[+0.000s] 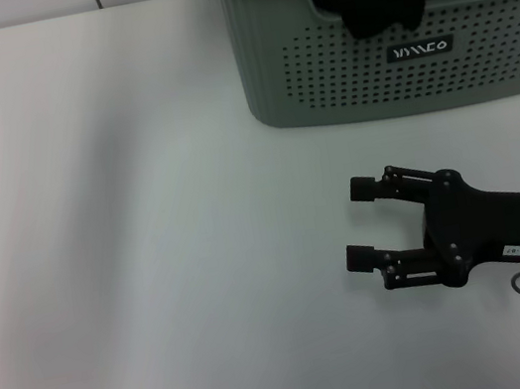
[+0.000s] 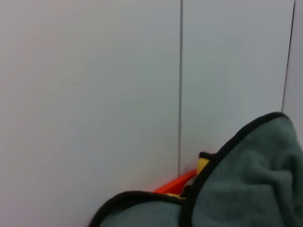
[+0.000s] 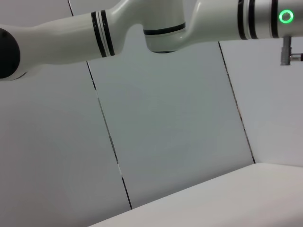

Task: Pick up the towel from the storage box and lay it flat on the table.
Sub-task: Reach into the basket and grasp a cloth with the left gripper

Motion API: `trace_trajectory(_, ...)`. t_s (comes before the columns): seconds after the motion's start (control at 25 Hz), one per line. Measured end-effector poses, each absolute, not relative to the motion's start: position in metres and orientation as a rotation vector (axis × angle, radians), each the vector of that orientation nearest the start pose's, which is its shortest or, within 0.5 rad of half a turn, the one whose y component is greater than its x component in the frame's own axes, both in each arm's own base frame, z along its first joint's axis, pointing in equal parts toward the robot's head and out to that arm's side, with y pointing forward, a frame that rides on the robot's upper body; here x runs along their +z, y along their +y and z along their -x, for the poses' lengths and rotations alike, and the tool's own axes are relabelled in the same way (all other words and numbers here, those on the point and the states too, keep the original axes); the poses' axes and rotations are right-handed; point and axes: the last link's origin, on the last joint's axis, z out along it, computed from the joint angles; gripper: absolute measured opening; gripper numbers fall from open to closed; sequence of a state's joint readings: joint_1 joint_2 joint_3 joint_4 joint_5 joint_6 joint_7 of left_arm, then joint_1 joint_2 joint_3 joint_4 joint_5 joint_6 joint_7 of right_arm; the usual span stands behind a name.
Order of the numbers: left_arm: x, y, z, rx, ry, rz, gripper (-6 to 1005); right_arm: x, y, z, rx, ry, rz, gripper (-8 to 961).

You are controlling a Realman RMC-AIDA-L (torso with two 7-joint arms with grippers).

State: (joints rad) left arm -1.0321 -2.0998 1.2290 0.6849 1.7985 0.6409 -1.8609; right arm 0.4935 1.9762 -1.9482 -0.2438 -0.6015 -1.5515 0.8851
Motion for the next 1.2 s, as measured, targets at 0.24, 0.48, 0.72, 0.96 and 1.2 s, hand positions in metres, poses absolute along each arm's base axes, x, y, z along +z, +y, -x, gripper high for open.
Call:
trace_trajectory(0.24, -0.041, 0.480, 0.044, -0.591, -0.434, 2.431, 694, -0.057, 0.272, -0.246, 1.170, 0.457, 2.719, 845)
trace_trajectory(0.48, -0.045, 0.477, 0.042, -0.580, -0.408, 2.448, 500, -0.057, 0.271, -0.247, 1.172, 0.466, 2.712, 844)
trace_trajectory(0.72, -0.038, 0.477, 0.044, -0.647, -0.421, 2.414, 307, -0.059, 0.269, -0.248, 1.175, 0.477, 2.707, 845)
trace_trajectory(0.96, -0.032, 0.473, 0.050, -0.708, -0.390, 2.398, 83, -0.059, 0.267, -0.250, 1.175, 0.487, 2.703, 844)
trace_trajectory(1.2, -0.008, 0.442, 0.061, -0.960, -0.259, 2.405, 14, -0.054, 0.264, -0.256, 1.191, 0.507, 2.667, 844)
